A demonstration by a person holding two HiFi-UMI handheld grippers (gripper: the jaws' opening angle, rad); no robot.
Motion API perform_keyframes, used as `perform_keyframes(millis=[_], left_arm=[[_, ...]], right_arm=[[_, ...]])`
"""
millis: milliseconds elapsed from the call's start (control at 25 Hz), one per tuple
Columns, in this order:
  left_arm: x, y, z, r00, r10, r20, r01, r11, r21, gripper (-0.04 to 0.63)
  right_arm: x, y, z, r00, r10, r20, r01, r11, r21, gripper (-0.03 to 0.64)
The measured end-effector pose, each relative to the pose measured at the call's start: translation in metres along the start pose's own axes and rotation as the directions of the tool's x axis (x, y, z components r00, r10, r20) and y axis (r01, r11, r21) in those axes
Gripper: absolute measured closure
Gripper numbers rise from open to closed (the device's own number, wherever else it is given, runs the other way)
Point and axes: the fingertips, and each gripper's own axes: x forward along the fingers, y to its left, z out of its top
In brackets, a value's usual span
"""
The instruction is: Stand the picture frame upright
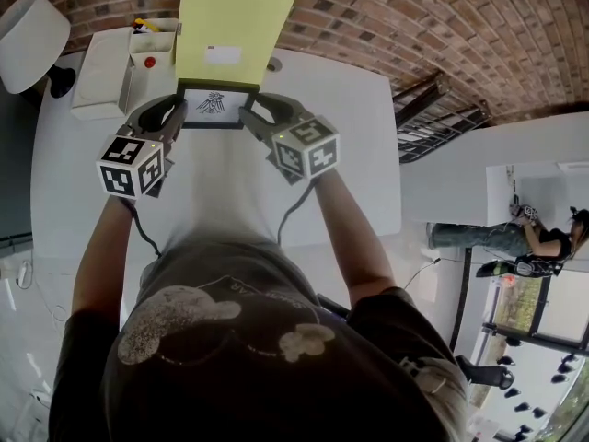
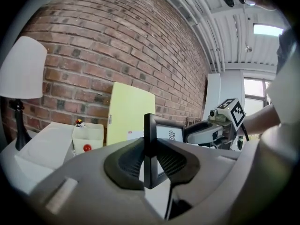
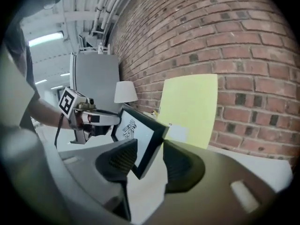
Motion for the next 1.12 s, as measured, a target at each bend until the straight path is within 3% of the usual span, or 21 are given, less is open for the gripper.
perform_keyframes(millis=[200,600,1120], left_arm=[[0.015,0.014,-0.011,1.000,-0.007,-0.017,0.007,1.000,-0.020,0.508],[0.049,0.034,-0.036,0.993,0.061,-0.099,-0.047,0.989,0.139,0.506],[0.070,0.047,-0.081,0.964,0.118,-0.239,-0.072,0.979,0.190,0.506]], right_arm=[[0.015,-0.013,-0.005,0.999,-0.017,-0.030,0.016,0.999,-0.031,0.488],[0.038,-0.029,-0.022,0.994,-0.105,-0.035,0.099,0.982,-0.159,0.488],[0.058,-0.034,-0.046,0.988,-0.147,-0.054,0.131,0.965,-0.227,0.488]])
